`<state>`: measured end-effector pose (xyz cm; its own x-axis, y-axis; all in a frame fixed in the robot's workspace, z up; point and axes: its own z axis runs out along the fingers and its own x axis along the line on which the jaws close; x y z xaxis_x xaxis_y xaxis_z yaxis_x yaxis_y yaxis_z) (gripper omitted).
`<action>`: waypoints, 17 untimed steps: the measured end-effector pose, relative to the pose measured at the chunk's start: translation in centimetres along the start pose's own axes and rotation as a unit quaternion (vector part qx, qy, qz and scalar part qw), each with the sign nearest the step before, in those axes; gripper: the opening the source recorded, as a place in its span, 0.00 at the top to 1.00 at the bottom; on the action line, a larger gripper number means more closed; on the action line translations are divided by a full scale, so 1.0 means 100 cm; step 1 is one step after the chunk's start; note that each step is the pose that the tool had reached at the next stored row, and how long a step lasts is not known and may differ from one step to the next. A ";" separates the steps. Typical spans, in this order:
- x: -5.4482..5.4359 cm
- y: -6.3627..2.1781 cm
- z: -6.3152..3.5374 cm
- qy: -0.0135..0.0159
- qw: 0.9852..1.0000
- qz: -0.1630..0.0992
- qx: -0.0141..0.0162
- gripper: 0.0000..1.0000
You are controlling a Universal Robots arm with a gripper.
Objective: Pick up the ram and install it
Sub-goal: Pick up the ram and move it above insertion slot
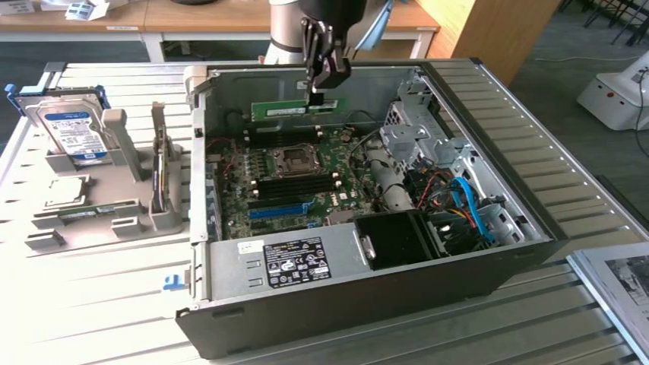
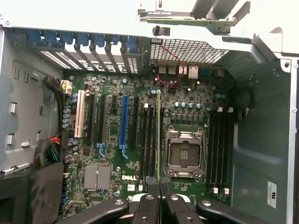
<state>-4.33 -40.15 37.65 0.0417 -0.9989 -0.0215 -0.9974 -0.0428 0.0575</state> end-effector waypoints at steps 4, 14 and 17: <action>0.000 -0.0002 0.0035 0.000 1.000 0.000 0.000 0.88; 0.000 -0.0007 0.0130 0.000 1.000 0.000 0.000 0.88; 0.000 -0.0009 0.0160 0.000 1.000 0.000 0.000 0.88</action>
<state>-4.33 -40.15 36.05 0.0417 -0.9989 -0.0214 -0.9974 -0.0429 0.0571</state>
